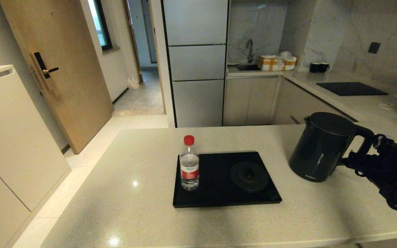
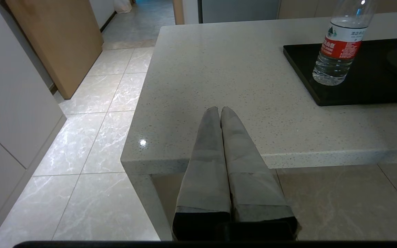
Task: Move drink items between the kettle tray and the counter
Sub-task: Return the kettle to its original position
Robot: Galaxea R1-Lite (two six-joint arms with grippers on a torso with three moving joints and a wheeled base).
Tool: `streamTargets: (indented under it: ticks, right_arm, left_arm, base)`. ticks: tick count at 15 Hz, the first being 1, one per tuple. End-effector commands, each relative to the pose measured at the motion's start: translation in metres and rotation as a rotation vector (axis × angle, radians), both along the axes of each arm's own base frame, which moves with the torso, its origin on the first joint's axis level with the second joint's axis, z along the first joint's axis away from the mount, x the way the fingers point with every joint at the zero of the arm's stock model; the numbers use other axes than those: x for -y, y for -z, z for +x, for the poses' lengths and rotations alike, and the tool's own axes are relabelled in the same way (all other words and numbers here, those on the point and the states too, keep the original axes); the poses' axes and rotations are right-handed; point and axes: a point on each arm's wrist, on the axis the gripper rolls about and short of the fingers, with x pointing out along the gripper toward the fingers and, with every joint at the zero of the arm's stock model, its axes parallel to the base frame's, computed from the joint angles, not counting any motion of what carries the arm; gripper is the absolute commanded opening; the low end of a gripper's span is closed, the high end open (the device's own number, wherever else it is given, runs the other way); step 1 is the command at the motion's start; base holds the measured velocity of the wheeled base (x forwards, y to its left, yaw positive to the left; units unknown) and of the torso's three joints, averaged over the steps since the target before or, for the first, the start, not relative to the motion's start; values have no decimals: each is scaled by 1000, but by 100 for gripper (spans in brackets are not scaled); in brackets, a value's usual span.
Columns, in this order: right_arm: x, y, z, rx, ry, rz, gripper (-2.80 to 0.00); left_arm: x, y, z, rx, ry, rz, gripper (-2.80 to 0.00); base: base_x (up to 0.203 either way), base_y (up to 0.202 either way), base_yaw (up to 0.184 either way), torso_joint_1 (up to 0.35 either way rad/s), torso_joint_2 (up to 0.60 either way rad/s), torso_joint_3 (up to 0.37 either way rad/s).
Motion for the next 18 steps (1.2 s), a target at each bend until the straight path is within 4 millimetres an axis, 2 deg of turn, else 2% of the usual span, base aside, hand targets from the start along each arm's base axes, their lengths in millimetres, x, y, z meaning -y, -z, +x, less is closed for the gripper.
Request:
streamTargets:
  ticks: [1, 5, 11, 13, 18]
  right_arm:
    - [-9, -22, -12, 36, -4, -23, -280]
    - [-18, -42, -15, 116, 49, -39, -280]
    - [-25, -52, -18, 144, 41, -15, -280]
    - [-37, -58, -21, 144, 20, 7, -280]
    - [-85, -77, -25, 122, -83, 96, -280]
  left_arm:
    - [0, 0, 0, -1, 0, 0, -280]
    - [0, 0, 0, -1, 0, 0, -280]
    - [0, 0, 0, -1, 0, 0, -280]
    - [0, 0, 0, -1, 0, 0, -280]
    - [0, 0, 0, -1, 0, 0, -280]
  base:
    - [0, 0, 0, 0, 0, 0]
    - [0, 0, 0, 0, 0, 0]
    - [0, 0, 0, 0, 0, 0]
    - [0, 0, 0, 0, 0, 0]
    - [0, 0, 0, 0, 0, 0]
